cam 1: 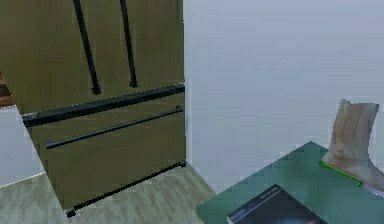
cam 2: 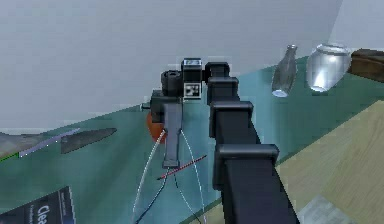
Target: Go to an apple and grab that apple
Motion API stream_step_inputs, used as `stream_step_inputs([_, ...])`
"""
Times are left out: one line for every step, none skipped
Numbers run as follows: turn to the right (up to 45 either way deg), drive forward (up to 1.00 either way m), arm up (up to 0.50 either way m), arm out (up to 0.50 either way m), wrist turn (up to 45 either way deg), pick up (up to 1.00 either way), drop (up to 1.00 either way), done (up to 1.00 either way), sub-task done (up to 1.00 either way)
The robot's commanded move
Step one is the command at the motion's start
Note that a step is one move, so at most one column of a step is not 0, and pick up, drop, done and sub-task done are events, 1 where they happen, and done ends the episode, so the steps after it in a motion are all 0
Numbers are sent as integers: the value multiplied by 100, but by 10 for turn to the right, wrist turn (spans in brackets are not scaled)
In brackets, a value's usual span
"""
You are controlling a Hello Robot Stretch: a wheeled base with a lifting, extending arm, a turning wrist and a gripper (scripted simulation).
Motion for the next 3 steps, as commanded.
stream_step_inputs([0,0,0,0,450,0,0,0,0])
stream_step_inputs([0,0,0,0,450,0,0,0,0])
stream_step_inputs([0,0,0,0,450,0,0,0,0])
